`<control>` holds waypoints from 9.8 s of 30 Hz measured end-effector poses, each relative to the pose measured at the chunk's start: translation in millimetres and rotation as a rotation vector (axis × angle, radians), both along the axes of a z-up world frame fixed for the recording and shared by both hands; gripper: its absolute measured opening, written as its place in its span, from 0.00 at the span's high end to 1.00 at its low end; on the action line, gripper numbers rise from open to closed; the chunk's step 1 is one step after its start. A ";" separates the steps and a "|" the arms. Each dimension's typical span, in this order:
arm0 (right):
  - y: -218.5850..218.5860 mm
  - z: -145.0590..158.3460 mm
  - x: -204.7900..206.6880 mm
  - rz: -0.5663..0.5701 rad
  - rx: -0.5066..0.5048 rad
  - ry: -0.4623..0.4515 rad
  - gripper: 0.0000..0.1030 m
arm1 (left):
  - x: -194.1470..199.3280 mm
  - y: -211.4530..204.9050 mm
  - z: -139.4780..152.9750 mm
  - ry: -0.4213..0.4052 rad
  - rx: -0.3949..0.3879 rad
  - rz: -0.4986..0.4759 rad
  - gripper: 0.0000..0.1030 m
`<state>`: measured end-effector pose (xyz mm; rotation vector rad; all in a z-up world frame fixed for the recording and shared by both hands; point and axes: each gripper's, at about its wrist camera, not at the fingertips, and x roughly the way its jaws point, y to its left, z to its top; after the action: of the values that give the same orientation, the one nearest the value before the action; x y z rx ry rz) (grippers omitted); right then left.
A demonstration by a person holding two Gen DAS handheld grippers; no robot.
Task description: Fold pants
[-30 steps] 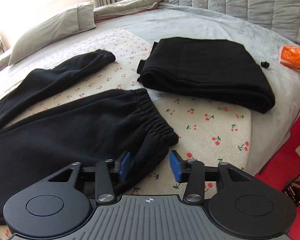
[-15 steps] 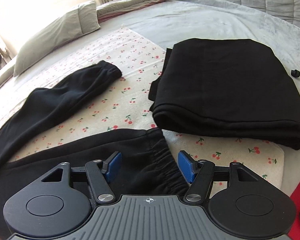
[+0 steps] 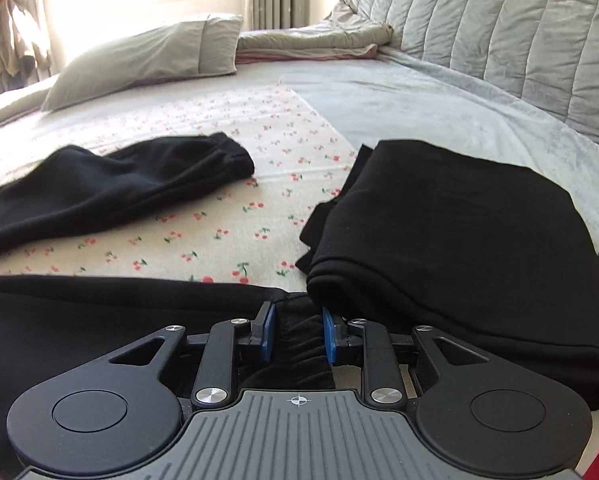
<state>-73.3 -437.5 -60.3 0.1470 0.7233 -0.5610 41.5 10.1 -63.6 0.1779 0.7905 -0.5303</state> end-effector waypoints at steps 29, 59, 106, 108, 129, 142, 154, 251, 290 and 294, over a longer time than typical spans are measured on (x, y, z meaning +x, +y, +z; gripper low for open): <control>2.9 54.6 43.1 -0.047 0.325 -0.221 0.11 | 64.3 -146.2 76.6 -0.030 -0.034 -0.127 0.00; -42.7 10.3 107.2 -0.033 0.372 -0.355 0.22 | 238.7 -406.0 35.0 0.040 -0.025 -0.555 0.17; -57.7 18.8 92.4 -0.218 0.393 -0.320 0.53 | 213.9 -400.7 31.5 0.001 -0.215 -0.377 0.19; -53.5 23.6 90.1 -0.198 0.376 -0.316 0.46 | 203.1 -382.4 39.4 -0.024 -0.189 -0.374 0.09; -36.0 4.7 103.1 -0.098 0.455 -0.242 0.30 | 84.4 -181.2 40.4 -0.293 0.071 -0.341 0.06; -31.9 23.4 112.1 -0.123 0.407 -0.378 0.97 | 126.2 -168.3 45.7 -0.198 0.013 -0.343 0.81; -34.5 3.9 124.7 -0.171 0.362 -0.181 0.76 | 203.0 -125.2 43.2 -0.271 0.218 -0.228 0.27; 361.7 61.6 348.8 1.063 -0.106 0.003 0.93 | 174.5 115.0 61.3 0.105 -0.231 0.660 0.00; 177.5 53.1 308.3 0.207 0.288 0.068 0.27 | 172.5 72.5 40.7 0.209 -0.381 0.557 0.86; 160.7 30.7 324.7 0.094 0.370 0.129 0.27 | 173.5 70.4 40.2 0.201 -0.368 0.555 0.87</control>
<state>251.4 -276.8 -29.6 0.4216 0.9515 -0.3446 215.1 80.5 -23.5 -0.4323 0.8791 -0.1581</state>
